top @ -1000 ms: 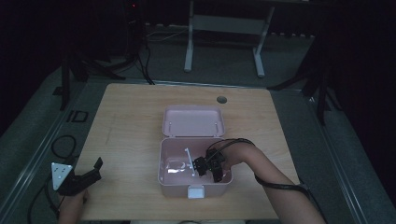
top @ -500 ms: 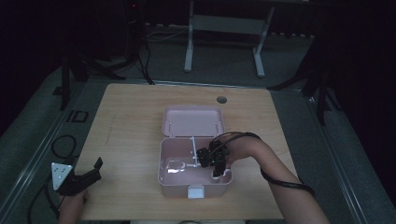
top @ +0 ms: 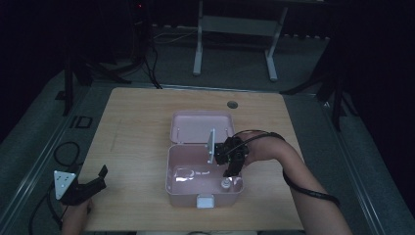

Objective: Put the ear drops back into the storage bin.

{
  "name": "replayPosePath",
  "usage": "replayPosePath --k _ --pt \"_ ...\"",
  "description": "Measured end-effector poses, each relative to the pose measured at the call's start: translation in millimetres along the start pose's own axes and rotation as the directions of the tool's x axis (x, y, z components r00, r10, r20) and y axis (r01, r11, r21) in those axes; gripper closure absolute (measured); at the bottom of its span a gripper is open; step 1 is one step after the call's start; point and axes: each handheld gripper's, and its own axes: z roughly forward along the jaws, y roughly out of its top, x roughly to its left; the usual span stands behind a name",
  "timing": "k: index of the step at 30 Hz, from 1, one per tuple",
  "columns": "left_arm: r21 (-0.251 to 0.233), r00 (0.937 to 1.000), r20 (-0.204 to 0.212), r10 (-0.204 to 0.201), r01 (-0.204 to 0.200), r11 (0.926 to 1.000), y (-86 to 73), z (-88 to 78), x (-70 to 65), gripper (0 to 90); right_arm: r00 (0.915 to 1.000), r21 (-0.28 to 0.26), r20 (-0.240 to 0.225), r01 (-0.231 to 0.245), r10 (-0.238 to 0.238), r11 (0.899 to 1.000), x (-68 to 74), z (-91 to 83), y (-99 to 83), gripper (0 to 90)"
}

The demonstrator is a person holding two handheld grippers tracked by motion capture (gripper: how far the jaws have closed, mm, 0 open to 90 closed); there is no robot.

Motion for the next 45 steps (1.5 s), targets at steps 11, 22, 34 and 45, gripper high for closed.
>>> replayPosePath --k 11,22,34,45 --pt "0.000 1.0000 0.000 0.001 -0.001 1.0000 0.0 -0.1 0.0 0.5 0.9875 -0.182 0.105 -0.097 0.117 0.979 -3.9 -33.5 -28.8 15.0" --pt "0.000 1.0000 -0.001 0.001 -0.001 1.0000 0.0 0.0 -0.1 0.5 0.9564 -0.276 0.160 -0.194 0.244 0.941 -7.4 -35.0 -75.6 13.5" --pt "0.001 1.0000 -0.001 0.000 0.000 1.0000 0.0 -0.1 0.1 0.5 0.9268 -0.292 0.134 -0.302 0.351 0.908 -7.9 -1.8 -123.8 13.6" --pt "0.001 1.0000 -0.001 -0.001 0.001 1.0000 0.0 -0.1 0.2 0.5 0.8731 -0.361 0.150 -0.389 0.464 0.848 -3.0 38.2 -160.3 13.9"
